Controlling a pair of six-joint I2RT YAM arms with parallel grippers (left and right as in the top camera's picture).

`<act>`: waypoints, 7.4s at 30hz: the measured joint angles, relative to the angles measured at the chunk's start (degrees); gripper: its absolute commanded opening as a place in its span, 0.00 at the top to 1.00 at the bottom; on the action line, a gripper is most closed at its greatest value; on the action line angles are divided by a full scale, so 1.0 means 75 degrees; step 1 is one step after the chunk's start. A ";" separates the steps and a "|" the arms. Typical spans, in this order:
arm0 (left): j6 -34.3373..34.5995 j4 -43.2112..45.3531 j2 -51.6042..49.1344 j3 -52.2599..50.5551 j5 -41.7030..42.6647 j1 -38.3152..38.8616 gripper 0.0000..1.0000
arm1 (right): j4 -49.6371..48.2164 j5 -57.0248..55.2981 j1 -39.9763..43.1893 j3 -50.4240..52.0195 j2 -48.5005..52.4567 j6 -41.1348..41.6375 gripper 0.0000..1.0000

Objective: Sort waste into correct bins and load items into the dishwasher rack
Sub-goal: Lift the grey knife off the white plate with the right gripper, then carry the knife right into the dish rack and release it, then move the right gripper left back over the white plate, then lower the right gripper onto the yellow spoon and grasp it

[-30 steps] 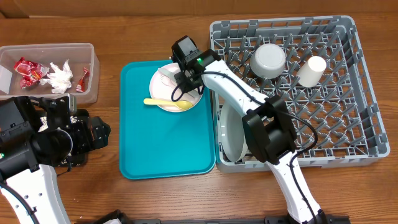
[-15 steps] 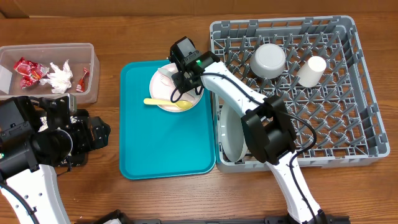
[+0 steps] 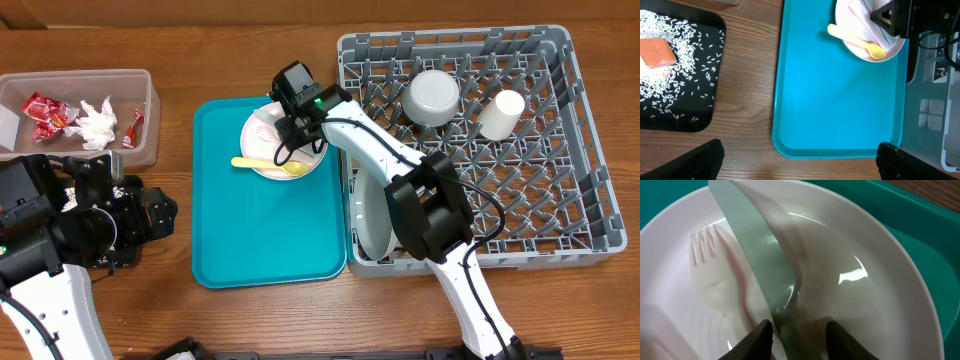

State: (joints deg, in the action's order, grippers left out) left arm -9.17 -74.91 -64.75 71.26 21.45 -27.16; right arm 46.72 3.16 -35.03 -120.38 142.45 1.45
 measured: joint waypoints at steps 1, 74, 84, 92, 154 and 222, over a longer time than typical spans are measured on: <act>0.0000 -0.0003 0.0000 0.0000 0.0003 0.0000 0.00 | -0.0017 -0.0015 0.0000 0.0000 0.0003 0.0003 0.62; 0.0000 -0.0006 -0.0006 0.0000 0.0003 0.0000 0.00 | 0.0679 -0.0740 0.1716 0.0437 -0.2401 0.0839 0.90; 0.0000 -0.0003 -0.0006 0.0000 0.0000 0.0000 0.00 | 0.0568 -0.0906 0.1716 0.0627 -0.2401 0.1023 0.64; 0.0000 -0.0003 -0.0006 0.0000 0.0003 0.0000 0.00 | 0.0551 -0.0933 0.1716 0.0627 -0.2401 0.1008 0.50; 0.0000 -0.0003 -0.0006 0.0000 0.0003 0.0000 0.00 | 0.0300 -0.0408 -0.0335 0.0149 -0.0195 0.0402 0.96; 0.0000 -0.0003 -0.0006 0.0000 0.0003 0.0000 0.00 | 0.0443 0.0318 -0.1137 0.0455 -0.0857 0.0175 0.46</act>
State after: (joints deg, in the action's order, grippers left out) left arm -9.17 -74.94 -64.79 71.26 21.47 -27.16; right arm 50.04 5.54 -43.55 -116.97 136.03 2.76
